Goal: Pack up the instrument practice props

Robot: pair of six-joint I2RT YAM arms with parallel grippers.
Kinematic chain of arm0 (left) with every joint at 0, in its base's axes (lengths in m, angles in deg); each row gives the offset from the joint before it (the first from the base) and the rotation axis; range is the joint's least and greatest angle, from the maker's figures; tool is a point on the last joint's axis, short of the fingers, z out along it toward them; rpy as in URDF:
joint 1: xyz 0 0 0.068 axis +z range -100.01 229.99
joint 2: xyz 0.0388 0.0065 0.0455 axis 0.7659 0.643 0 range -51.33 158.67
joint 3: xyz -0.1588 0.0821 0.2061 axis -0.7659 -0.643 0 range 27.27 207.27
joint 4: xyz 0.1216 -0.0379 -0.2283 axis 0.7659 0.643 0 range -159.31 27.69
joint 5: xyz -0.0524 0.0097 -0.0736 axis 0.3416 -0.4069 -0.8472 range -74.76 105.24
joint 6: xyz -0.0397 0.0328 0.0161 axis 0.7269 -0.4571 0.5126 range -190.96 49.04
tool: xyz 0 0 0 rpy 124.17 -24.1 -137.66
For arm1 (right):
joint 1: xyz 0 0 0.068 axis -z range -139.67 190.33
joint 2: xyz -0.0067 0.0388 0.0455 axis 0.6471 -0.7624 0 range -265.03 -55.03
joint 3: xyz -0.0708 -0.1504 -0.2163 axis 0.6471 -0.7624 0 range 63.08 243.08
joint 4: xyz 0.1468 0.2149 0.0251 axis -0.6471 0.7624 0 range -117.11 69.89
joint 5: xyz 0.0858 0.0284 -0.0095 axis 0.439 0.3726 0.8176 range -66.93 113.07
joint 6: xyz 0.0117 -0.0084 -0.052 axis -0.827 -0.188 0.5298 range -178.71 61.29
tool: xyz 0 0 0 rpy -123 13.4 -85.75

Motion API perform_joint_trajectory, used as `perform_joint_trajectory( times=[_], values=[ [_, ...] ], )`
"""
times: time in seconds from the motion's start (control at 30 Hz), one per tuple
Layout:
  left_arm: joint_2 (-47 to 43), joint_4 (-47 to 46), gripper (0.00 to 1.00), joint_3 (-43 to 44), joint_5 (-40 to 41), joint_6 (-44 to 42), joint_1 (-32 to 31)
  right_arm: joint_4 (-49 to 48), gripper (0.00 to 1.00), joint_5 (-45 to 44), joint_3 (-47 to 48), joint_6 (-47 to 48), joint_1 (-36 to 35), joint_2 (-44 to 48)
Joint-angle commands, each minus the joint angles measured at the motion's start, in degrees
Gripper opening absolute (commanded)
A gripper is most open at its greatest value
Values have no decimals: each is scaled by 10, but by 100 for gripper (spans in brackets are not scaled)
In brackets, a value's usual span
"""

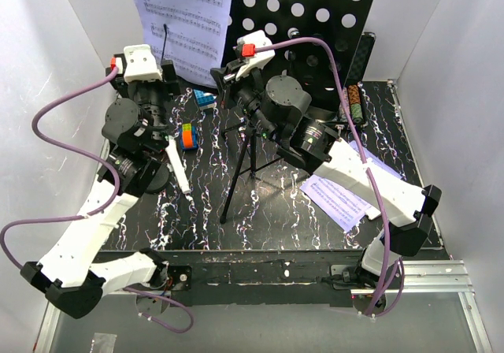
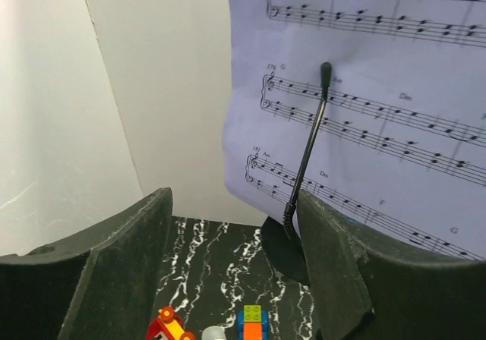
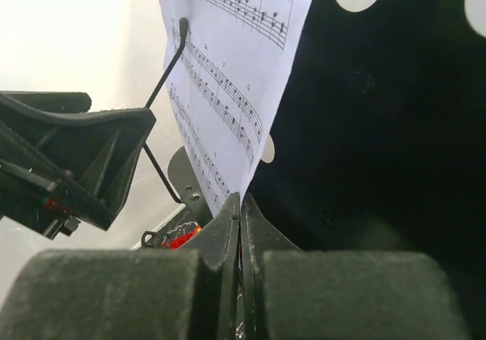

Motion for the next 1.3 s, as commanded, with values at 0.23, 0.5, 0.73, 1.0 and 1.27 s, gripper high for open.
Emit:
perform_joint_trajectory(
  times=[0.23, 0.5, 0.73, 1.0, 1.27],
  values=[
    [-12, 68, 59, 14, -115, 107, 48, -12, 1, 5, 12, 19, -2, 25],
    [-22, 54, 20, 10, -150, 116, 49, -17, 1, 5, 5, 19, -2, 27],
    [-50, 11, 0, -13, -185, 119, 50, -15, 1, 3, -1, 19, -3, 38],
    [-75, -36, 0, -45, -224, 111, 50, -14, 1, 1, -12, 14, -3, 47],
    [-87, -63, 0, -63, -238, 108, 49, -10, 1, -7, -40, 10, -3, 86]
  ],
)
